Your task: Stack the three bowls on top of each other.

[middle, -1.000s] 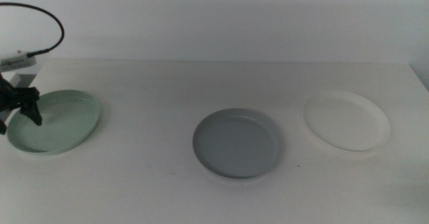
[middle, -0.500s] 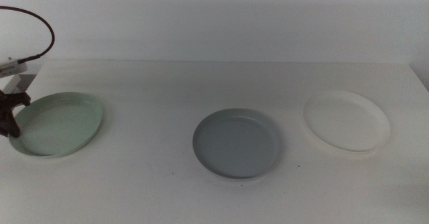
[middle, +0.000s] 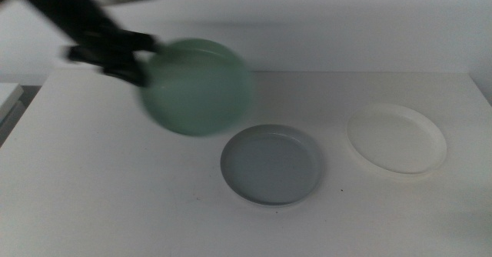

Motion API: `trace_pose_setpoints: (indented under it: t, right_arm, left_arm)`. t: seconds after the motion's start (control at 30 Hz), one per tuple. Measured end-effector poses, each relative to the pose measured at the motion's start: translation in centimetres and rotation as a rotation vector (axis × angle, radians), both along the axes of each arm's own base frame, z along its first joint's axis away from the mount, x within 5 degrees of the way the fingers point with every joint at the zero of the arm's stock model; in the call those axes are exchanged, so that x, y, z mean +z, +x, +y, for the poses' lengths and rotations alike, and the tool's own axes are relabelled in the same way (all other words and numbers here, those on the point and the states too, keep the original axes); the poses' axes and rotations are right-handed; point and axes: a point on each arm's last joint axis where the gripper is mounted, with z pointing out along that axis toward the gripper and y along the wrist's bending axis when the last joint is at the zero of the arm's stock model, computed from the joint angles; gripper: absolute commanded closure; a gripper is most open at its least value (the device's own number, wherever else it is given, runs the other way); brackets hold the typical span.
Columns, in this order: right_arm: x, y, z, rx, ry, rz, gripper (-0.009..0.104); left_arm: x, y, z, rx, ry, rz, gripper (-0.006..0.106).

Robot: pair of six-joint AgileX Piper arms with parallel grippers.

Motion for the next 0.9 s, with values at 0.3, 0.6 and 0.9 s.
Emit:
trace_pose_setpoints:
  t: [0.3,0.6,0.9]
  right_arm:
    - [0.0,0.0,0.0,0.000,0.000,0.000,0.006]
    - [0.0,0.0,0.0,0.000,0.000,0.000,0.006]
    - [0.0,0.0,0.0,0.000,0.000,0.000,0.006]
  left_arm:
    - [-6.2,0.1,-11.2,-0.108,0.000,0.078,0.102]
    - [-10.2,0.9,-11.9,-0.096,0.003,0.149,0.101]
    - [-10.8,0.6,-12.2,-0.139,-0.021,0.197,0.049]
